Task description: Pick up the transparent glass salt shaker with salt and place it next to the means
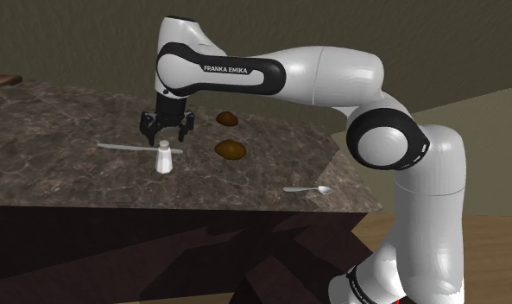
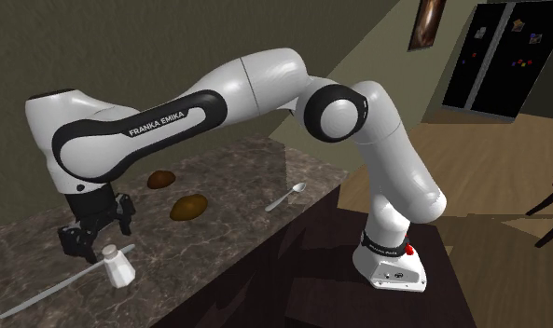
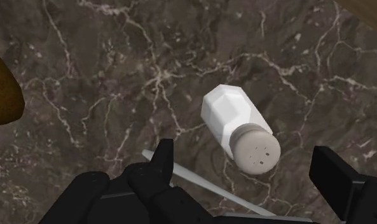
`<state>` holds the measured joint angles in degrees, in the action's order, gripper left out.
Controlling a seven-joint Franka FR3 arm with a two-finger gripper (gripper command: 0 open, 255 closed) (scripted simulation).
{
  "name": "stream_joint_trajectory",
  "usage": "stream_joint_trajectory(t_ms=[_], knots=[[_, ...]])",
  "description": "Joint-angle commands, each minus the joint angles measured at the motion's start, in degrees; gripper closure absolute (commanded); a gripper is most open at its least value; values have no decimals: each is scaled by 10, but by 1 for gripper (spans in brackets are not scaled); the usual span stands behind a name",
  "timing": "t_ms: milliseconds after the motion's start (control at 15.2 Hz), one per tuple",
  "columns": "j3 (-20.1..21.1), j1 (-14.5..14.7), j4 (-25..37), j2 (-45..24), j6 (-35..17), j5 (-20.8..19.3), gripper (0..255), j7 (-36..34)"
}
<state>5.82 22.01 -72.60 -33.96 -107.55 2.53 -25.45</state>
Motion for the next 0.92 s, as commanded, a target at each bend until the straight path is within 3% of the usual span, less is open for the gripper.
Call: stream_joint_trajectory(t_ms=[0, 330, 858], knots=[[0, 0, 0, 0, 0, 0, 0, 0], [0, -2, 66, 4, 70, 0, 0, -1], [0, -2, 66, 4, 70, 0, 0, -1]])
